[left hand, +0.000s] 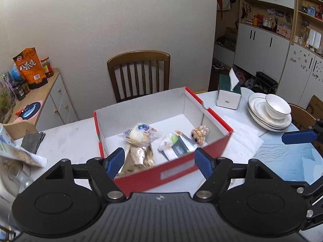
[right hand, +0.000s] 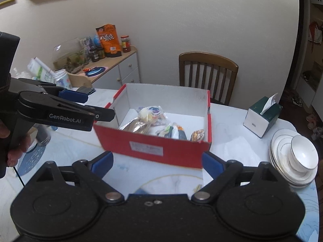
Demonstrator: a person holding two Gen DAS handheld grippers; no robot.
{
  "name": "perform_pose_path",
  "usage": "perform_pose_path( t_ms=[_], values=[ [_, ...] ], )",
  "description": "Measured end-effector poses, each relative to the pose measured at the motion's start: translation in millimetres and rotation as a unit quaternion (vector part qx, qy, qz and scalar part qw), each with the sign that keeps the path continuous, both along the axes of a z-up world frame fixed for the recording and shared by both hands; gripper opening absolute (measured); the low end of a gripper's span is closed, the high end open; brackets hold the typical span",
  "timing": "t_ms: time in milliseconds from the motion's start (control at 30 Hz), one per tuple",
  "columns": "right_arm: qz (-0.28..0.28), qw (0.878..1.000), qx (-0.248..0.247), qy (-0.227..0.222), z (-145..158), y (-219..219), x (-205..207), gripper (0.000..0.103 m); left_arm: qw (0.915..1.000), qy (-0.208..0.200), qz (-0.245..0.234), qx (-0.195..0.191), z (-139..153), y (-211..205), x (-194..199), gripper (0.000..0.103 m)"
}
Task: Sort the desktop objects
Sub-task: 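Withdraw both tools from the box back toward the remaining items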
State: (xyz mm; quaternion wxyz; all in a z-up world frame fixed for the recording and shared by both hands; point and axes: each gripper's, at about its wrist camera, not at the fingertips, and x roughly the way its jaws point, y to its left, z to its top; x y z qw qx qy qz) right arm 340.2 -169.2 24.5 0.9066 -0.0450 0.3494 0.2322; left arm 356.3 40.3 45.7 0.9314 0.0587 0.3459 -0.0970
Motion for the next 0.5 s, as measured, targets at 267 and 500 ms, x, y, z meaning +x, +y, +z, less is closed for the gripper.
perform_pose_path(
  t_ms=[267,500],
  values=[
    [0.019,1.000,0.011,0.007,-2,-16,-34,0.095,0.9994,-0.023,0.009,0.023,-4,-17,-53,0.092],
    [0.030,0.999,0.012,0.009,-8,-23,-69,0.095,0.9994,-0.024,0.019,0.019,-14,-19,-94,0.101]
  ],
)
